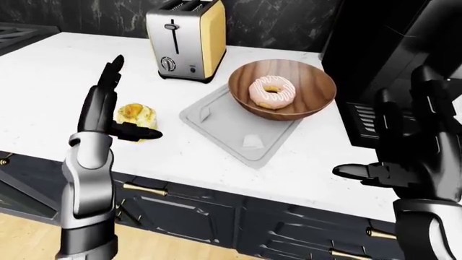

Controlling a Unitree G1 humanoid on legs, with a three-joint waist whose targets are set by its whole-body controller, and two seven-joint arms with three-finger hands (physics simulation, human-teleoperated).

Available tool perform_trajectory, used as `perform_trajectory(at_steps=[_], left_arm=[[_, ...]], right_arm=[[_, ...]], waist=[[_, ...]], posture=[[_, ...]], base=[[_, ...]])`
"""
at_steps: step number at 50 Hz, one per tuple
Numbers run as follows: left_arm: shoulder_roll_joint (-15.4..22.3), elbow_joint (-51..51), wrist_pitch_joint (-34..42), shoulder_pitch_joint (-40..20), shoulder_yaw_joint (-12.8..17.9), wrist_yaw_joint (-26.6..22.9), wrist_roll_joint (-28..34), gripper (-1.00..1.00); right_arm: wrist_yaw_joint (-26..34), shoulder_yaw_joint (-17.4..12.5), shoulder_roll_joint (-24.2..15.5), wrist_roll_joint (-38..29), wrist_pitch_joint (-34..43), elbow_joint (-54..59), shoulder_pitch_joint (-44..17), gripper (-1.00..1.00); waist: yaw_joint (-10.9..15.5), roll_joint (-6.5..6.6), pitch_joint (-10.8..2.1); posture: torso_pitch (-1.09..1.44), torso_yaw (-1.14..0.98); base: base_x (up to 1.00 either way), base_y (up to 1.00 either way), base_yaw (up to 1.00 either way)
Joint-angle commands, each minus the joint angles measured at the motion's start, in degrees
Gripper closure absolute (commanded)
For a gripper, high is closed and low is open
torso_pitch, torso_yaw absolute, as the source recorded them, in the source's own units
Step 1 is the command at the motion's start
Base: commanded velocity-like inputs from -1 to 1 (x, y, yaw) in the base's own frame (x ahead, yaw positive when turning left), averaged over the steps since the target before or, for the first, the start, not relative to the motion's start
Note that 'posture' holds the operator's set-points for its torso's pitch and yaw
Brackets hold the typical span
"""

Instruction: Pick up the bowl with donut and place it on the tray. Pick up the cupcake and place it on the tray.

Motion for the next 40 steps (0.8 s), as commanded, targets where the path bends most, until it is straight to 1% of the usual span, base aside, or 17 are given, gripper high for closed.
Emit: perform_trajectory(at_steps=[1, 11, 17, 18, 20, 21, 22, 23, 24, 25, 26, 28, 34, 38, 39, 40], left_arm=[[0.94, -0.25, -3.04, -1.82, 0.44, 1.9, 0.55, -0.82], [1.59, 9.84, -7.19, -3.87, -0.25, 5.12, 0.27, -0.77], [2.25, 12.51, -8.13, -3.23, -0.09, 5.71, 0.1, -0.74], [2.21, 12.73, -8.26, -3.06, -0.15, 5.66, 0.13, -0.69], [2.0, 13.21, -8.75, -2.64, -0.43, 5.44, 0.34, -0.28], [1.99, 13.58, -8.98, -2.73, -0.47, 5.42, 0.36, -0.15], [1.99, 13.77, -9.09, -2.86, -0.47, 5.38, 0.33, 0.03], [1.95, 13.53, -8.93, -2.92, -0.45, 5.21, 0.31, 0.33], [1.89, 12.67, -8.48, -2.75, -0.42, 4.87, 0.37, 0.48], [1.83, 12.08, -8.15, -2.67, -0.33, 4.61, 0.31, 0.72], [1.79, 11.82, -8.17, -2.54, -0.31, 4.54, 0.31, 0.9], [1.73, 11.39, -8.17, -2.3, -0.21, 4.37, 0.24, 1.0], [1.45, 9.45, -7.31, -2.35, -0.2, 3.61, 0.19, 1.0], [0.4, 2.48, -3.9, -2.14, -0.64, 1.13, 0.3, 1.0], [-0.22, -2.15, -1.2, -2.27, -0.71, -0.31, 0.4, 1.0], [-0.45, -3.63, -0.29, -2.37, -0.66, -0.86, 0.34, 1.0]], right_arm=[[0.35, -0.18, -0.37, -0.07, -1.83, -1.6, -0.76, -1.0], [0.6, -0.44, -0.28, -0.02, -2.23, -1.21, -0.58, -1.0], [0.05, -0.43, -0.52, 0.22, -1.6, -1.5, -1.0, -1.0], [-0.04, -0.44, -0.58, 0.28, -1.48, -1.55, -1.1, -1.0], [-0.16, -0.59, -0.68, 0.45, -1.38, -1.57, -1.2, -1.0], [-0.25, -0.64, -0.76, 0.52, -1.25, -1.64, -1.27, -1.0], [-0.3, -0.64, -0.8, 0.56, -1.17, -1.72, -1.29, -1.0], [-0.36, -0.65, -0.82, 0.61, -1.09, -1.8, -1.31, -1.0], [-0.34, -0.6, -0.8, 0.56, -1.19, -1.68, -1.31, -1.0], [-0.33, -0.52, -0.81, 0.49, -1.24, -1.62, -1.32, -1.0], [-0.35, -0.53, -0.82, 0.52, -1.2, -1.71, -1.31, -1.0], [-0.4, -0.72, -0.87, 0.71, -1.06, -1.89, -1.32, -1.0], [-0.47, -0.73, -0.79, 0.71, -1.03, -2.17, -1.1, -1.0], [-0.55, -0.71, -0.79, 0.72, -0.84, -2.36, -1.14, -1.0], [-0.52, -0.77, -0.8, 0.75, -0.85, -2.3, -1.14, -1.0], [-0.53, -0.8, -0.8, 0.78, -0.83, -2.35, -1.13, -1.0]], waist=[[-0.03, 0.19, -1.12], [0.01, 0.3, -1.33], [-0.09, 0.48, -1.43], [-0.11, 0.5, -1.44], [-0.15, 0.53, -1.42], [-0.16, 0.55, -1.41], [-0.13, 0.56, -1.41], [-0.1, 0.57, -1.43], [-0.09, 0.57, -1.48], [-0.08, 0.6, -1.48], [-0.11, 0.6, -1.48], [-0.15, 0.57, -1.53], [-0.23, 0.63, -1.58], [-0.28, 0.61, -1.62], [-0.27, 0.55, -1.58], [-0.27, 0.5, -1.59]], posture=[[0.0, 0.0], [0.0, 0.0], [0.0, 0.0], [0.0, 0.0], [0.0, 0.0], [0.0, 0.0], [0.0, 0.0], [0.0, 0.0], [0.0, 0.0], [0.0, 0.0], [0.0, 0.0], [0.0, 0.0], [0.0, 0.0], [0.0, 0.0], [0.0, 0.0], [0.0, 0.0]], base=[[0.0, 0.0, 0.0], [0.0, 0.0, 0.0], [0.0, 0.0, 0.0], [0.0, 0.0, 0.0], [0.0, 0.0, 0.0], [0.0, 0.0, 0.0], [0.0, 0.0, 0.0], [0.0, 0.0, 0.0], [0.0, 0.0, 0.0], [0.0, 0.0, 0.0], [0.0, 0.0, 0.0], [0.0, 0.0, 0.0], [0.0, 0.0, 0.0], [0.0, 0.0, 0.0], [0.0, 0.0, 0.0], [0.0, 0.0, 0.0]])
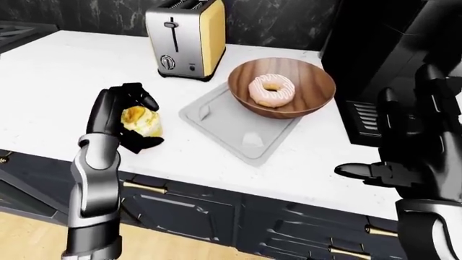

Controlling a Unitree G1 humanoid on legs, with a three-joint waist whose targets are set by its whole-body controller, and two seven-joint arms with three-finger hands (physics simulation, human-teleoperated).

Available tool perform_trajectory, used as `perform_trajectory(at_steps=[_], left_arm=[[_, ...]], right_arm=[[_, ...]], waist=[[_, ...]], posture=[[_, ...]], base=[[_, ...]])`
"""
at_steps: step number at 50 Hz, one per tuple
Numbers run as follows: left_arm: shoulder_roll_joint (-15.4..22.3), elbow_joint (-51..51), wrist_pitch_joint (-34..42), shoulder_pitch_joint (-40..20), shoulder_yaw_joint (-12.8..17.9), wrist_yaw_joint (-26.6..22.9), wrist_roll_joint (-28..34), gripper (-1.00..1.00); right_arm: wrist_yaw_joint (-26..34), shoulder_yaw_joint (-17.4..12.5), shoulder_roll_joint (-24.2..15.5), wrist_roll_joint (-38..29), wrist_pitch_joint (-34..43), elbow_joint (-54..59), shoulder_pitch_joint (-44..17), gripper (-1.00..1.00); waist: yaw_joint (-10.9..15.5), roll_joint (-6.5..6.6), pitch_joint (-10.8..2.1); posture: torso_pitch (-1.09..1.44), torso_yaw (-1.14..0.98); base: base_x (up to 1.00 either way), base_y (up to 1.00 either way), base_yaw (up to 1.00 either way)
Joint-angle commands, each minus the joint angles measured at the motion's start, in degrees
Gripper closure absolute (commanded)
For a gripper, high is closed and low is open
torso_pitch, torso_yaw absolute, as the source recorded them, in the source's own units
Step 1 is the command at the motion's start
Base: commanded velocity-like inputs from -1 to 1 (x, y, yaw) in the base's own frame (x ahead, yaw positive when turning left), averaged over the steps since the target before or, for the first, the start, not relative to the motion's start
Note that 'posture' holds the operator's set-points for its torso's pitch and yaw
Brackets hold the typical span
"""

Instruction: Pick up the bowl with donut and place it on the tray. Pick up the cupcake and place it on the tray.

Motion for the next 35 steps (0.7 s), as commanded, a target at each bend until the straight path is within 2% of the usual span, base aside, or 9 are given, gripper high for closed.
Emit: perform_trajectory(at_steps=[1, 6, 12, 26, 35], left_arm=[[0.4, -7.78, 2.14, -2.84, 0.68, -1.31, -0.23, 1.0], [-1.8, -20.05, 11.08, -3.91, -0.91, -5.18, 0.27, 1.0], [-4.61, -29.74, 17.48, -5.12, -3.83, -8.38, 2.81, 1.0], [-16.08, -32.29, 18.39, -6.73, -13.78, -7.81, 7.93, 1.0], [-19.6, -30.46, 16.39, -7.57, -15.73, -6.83, 9.2, 1.0]], right_arm=[[0.22, -0.24, -0.44, 0.25, -1.46, -1.76, -0.83, -1.0], [0.2, -0.66, -0.45, 0.68, -1.42, -1.95, -0.62, -1.0], [0.73, -0.79, -0.26, 0.55, -2.49, -1.26, -0.17, -1.0], [-0.28, -0.55, -0.92, 1.01, -1.53, -1.3, -1.28, -1.0], [-0.01, -0.4, -0.64, 0.72, -1.83, -1.36, -0.85, -1.0]], waist=[[-0.13, 0.28, -1.4], [-0.11, -0.24, -1.08], [-0.05, -0.35, -0.87], [0.19, -1.17, -0.59], [0.26, -1.57, -0.49]], posture=[[0.0, 0.0], [0.0, 0.0], [0.0, 0.0], [0.0, 0.0], [0.0, 0.0]], base=[[0.0, 0.0, 0.0], [0.0, 0.0, 0.0], [0.0, 0.0, 0.0], [0.0, 0.0, 0.0], [0.0, 0.0, 0.0]])
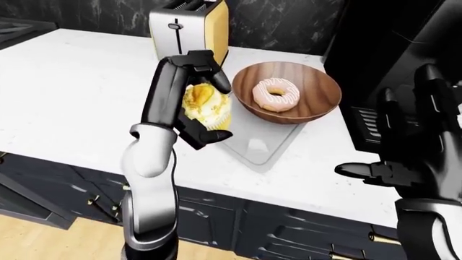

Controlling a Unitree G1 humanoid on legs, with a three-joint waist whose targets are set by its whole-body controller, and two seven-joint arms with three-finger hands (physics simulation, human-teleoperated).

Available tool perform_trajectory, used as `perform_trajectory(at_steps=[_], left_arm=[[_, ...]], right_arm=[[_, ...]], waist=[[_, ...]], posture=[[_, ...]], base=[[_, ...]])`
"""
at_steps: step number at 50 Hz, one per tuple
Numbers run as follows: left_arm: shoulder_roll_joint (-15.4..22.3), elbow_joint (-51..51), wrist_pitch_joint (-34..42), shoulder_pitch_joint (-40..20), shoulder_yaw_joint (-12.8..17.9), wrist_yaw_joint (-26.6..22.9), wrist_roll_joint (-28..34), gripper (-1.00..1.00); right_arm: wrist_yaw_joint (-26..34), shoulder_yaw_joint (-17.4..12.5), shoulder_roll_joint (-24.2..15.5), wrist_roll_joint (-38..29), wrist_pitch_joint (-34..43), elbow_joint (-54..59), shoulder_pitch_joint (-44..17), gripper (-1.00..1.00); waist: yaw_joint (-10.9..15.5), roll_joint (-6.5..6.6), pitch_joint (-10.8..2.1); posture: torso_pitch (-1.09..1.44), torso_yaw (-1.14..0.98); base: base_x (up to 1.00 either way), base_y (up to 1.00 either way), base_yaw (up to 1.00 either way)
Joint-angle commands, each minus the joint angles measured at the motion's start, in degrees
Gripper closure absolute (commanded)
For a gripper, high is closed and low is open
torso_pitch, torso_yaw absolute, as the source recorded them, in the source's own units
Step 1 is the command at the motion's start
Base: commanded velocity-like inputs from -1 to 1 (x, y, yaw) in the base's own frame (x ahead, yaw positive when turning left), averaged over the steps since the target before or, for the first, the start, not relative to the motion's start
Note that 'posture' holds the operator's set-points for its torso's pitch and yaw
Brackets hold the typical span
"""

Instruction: Pick up the bowl with donut and place it on the tray. Pick up the cupcake and place it on the tray.

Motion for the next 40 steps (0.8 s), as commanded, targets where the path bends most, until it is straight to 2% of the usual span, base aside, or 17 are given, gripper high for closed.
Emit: perform_trajectory(at_steps=[1, 11, 18, 40], left_arm=[[-0.38, -1.46, -2.24, -1.5, -0.05, 1.42, 0.39, 1.0], [-3.34, 1.67, -7.0, 0.06, -2.51, 4.08, 0.75, 1.0], [-3.87, 6.52, -11.83, 0.92, -2.39, 6.9, 0.82, 1.0], [-5.19, 11.25, -14.58, -0.7, -2.79, 9.34, 0.87, 1.0]], right_arm=[[0.21, -0.36, -0.42, 0.06, -1.65, -1.88, -0.72, -1.0], [1.27, -0.52, 0.42, -0.4, -2.94, -1.62, 0.66, -1.0], [1.26, -1.39, 0.2, 0.18, -2.74, -1.75, 0.63, -1.0], [1.18, -1.63, 0.01, 0.48, -3.09, -1.22, 0.57, -1.0]], waist=[[0.02, -0.18, -1.1], [0.14, -0.41, -1.13], [0.17, -0.45, -1.24], [0.08, -0.45, -1.48]], posture=[[0.0, 0.0], [0.0, 0.0], [0.0, 0.0], [0.0, 0.0]], base=[[0.0, 0.0, 0.0], [0.0, 0.0, 0.0], [0.0, 0.0, 0.0], [0.0, 0.0, 0.0]])
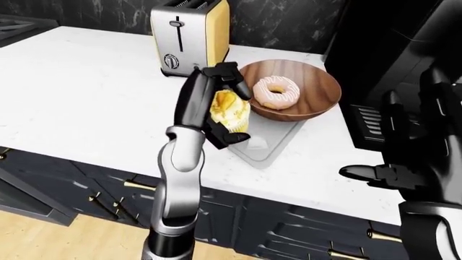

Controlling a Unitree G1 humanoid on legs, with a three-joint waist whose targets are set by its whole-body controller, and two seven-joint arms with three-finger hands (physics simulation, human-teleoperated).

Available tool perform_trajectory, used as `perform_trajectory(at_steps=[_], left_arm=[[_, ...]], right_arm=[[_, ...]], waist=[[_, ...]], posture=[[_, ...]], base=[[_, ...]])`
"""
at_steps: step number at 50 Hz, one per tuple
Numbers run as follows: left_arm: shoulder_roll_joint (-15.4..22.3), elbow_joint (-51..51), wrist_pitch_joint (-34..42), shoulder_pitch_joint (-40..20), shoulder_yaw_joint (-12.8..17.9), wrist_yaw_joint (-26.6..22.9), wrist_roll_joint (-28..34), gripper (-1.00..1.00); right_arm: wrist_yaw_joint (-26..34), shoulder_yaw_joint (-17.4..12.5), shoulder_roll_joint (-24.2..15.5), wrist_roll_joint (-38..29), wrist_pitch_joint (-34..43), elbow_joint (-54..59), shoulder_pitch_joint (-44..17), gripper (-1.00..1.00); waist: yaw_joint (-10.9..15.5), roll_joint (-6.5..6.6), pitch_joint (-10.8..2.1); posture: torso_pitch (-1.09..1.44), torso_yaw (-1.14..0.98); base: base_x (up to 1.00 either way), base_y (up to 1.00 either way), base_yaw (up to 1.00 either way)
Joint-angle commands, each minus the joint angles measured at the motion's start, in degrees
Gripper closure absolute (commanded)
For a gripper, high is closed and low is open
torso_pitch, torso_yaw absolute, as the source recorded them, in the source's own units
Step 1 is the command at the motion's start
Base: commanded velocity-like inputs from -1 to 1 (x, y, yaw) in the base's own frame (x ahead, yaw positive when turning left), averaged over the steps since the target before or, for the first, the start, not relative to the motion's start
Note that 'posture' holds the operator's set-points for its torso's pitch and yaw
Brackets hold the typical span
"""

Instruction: Pick up the bowl with donut and place it on the tray. Pick up the cupcake and place it on the tray.

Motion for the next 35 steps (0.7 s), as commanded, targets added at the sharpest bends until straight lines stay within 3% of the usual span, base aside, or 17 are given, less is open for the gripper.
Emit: perform_trajectory(at_steps=[1, 8, 35], left_arm=[[-0.1, -1.61, -2.1, -1.85, 0.15, 1.31, -0.14, 0.96], [-0.18, 0.02, -3.79, -1.25, -0.08, 2.47, 0.0, 0.69], [-0.82, 2.4, -7.26, 1.02, -0.79, 3.48, 0.59, 0.28]], right_arm=[[-0.06, -0.2, -0.51, 0.24, -1.33, -1.8, -0.86, -1.0], [-0.4, -0.64, -0.68, 0.84, -0.86, -2.28, -0.84, -1.0], [0.63, -1.2, -0.12, 0.91, -2.88, -1.14, 0.38, -1.0]], waist=[[0.02, -0.2, -1.15], [0.01, -0.23, -1.23], [-0.03, -0.13, -1.34]], posture=[[0.0, 0.0], [0.0, 0.0], [0.0, 0.0]], base=[[0.0, 0.0, 0.0], [0.0, 0.0, 0.0], [0.0, 0.0, 0.0]])
